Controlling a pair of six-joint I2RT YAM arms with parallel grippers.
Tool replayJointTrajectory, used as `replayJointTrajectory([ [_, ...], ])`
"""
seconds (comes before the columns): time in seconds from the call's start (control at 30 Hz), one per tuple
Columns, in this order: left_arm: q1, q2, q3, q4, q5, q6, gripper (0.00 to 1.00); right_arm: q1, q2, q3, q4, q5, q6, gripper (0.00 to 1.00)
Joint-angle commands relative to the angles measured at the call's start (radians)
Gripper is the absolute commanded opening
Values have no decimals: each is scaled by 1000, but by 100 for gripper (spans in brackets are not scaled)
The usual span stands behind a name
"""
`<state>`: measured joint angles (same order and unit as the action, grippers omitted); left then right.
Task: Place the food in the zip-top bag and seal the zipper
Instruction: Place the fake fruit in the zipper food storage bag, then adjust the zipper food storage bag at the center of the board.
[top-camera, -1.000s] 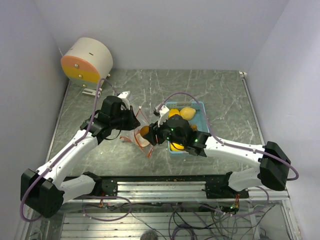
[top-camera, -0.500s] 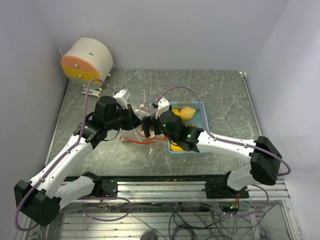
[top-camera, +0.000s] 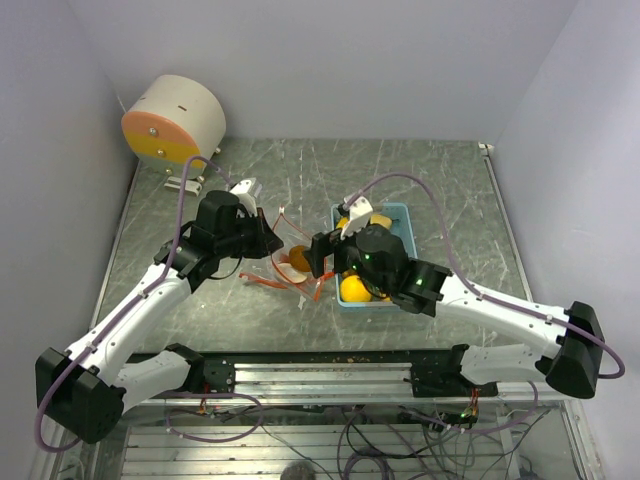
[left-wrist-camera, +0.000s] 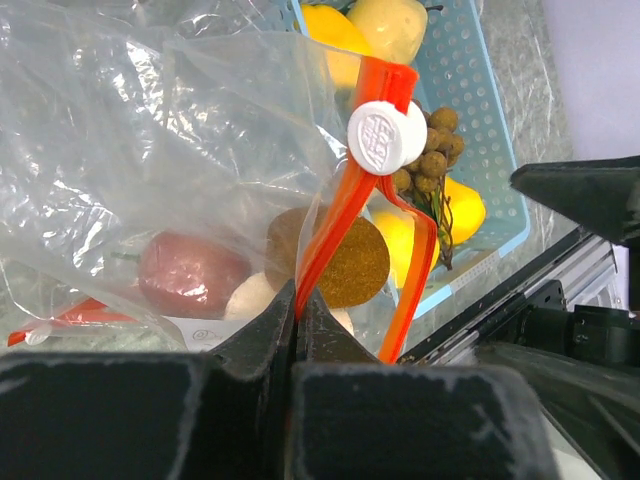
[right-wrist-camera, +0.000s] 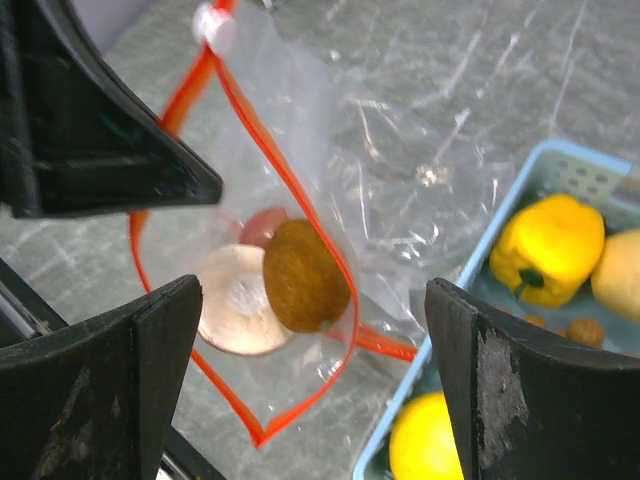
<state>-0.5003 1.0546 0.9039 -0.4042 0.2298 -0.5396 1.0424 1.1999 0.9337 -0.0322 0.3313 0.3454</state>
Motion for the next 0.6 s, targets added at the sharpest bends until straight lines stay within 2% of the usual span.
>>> replayJointTrajectory([
  [0.0, -6, -16, 31, 29, -23, 1, 7, 2, 0, -68, -93, 24, 32, 92],
  [0.13, -6, -23, 34, 18, -27, -1, 7, 1, -5, -122, -53, -34, 55, 87],
  [0.4, -6, -45, 40, 19, -6, -16, 7, -13, 50, -145, 23, -42, 52, 77],
  [0.47, -6, -42, 41, 24, 2, -20, 7, -20, 72, -138, 45, -46, 52, 72],
  [0.57, -6, -41, 36, 34, 14, -24, 7, -26, 113, -118, 74, -57, 46, 59],
])
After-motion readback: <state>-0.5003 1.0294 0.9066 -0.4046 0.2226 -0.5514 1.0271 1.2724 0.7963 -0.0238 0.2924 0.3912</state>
